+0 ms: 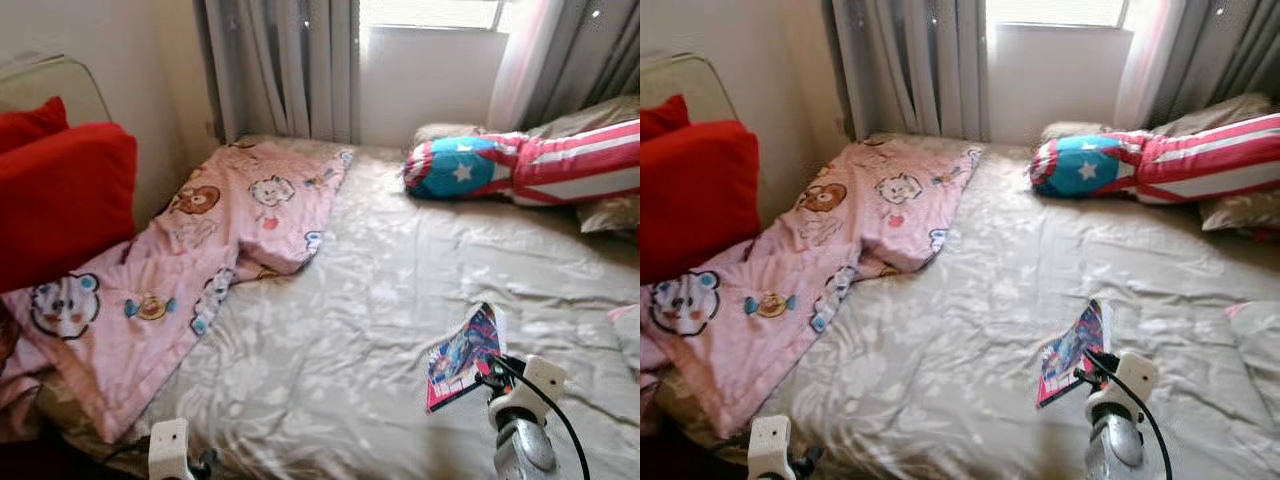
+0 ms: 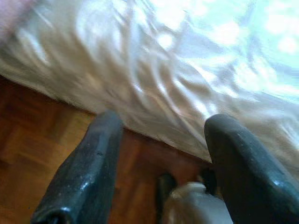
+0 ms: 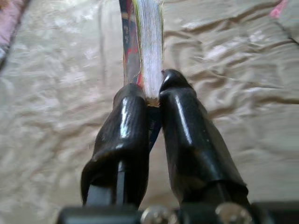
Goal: Clean up the room
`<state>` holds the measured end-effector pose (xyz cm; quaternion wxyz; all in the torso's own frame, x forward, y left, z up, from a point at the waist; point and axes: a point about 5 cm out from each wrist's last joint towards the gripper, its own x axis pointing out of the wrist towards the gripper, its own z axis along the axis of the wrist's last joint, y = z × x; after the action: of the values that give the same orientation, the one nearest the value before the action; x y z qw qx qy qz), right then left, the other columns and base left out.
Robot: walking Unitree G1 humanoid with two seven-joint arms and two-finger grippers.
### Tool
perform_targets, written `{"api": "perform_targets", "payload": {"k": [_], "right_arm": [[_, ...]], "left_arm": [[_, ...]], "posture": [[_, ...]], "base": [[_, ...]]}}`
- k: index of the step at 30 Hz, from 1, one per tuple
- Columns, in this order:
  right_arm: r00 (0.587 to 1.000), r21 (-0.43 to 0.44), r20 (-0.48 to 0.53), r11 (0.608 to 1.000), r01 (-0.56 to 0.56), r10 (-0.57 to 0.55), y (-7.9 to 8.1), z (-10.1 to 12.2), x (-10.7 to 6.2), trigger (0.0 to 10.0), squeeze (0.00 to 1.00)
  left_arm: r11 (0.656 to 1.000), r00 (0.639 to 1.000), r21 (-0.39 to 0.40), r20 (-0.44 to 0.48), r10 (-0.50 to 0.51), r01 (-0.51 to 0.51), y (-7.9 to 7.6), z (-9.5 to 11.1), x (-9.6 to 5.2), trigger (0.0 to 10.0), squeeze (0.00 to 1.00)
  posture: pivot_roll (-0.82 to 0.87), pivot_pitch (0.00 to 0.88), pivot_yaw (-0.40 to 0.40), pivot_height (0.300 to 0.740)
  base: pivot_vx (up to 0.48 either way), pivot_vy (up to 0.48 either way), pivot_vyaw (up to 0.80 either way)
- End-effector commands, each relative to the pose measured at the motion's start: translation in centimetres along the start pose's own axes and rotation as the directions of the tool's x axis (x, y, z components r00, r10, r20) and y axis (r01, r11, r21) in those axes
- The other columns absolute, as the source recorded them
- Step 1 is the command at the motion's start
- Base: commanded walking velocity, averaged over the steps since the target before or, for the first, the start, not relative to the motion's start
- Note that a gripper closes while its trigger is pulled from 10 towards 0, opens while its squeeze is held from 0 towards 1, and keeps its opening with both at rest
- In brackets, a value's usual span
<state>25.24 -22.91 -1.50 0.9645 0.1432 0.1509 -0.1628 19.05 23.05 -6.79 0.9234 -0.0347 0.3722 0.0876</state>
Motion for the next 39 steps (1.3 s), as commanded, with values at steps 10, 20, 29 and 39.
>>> {"api": "perform_targets", "payload": {"k": [10, 20, 29, 39], "right_arm": [[0.999, 0.008, 0.031, 0.999, 0.031, -0.031, -0.8, 0.7, 0.1, 10.0, 0.00], [1.000, 0.001, 0.025, 1.000, 0.017, -0.017, -0.7, 0.7, 0.2, 10.0, 0.00], [1.000, -0.003, 0.002, 1.000, -0.008, 0.008, -0.6, 0.4, 0.1, 10.0, 0.00], [0.941, 0.023, 0.075, 0.943, -0.333, 0.330, 4.5, 1.3, 0.4, 10.0, 0.00]], "left_arm": [[1.000, 1.000, 0.017, 0.013, -0.018, 0.018, -0.6, 0.6, 0.3, 10.0, 0.00], [1.000, 1.000, 0.001, 0.009, -0.003, 0.003, -0.2, 0.4, 0.2, 10.0, 0.00], [1.000, 1.000, -0.011, -0.017, 0.003, -0.004, 0.1, -0.2, 0.0, 10.0, 0.00], [0.998, 0.987, -0.060, 0.160, 0.005, 0.004, 0.8, 4.0, 0.7, 10.0, 0.00]], "posture": [[0.02, 0.000, -0.043, 0.740], [0.02, 0.000, -0.046, 0.740], [0.02, 0.000, -0.048, 0.740], [0.01, 0.000, -0.047, 0.740]], "base": [[0.000, -0.480, -0.17], [0.000, -0.067, -0.09], [0.000, 0.000, 0.00], [0.000, 0.000, 0.00]]}}
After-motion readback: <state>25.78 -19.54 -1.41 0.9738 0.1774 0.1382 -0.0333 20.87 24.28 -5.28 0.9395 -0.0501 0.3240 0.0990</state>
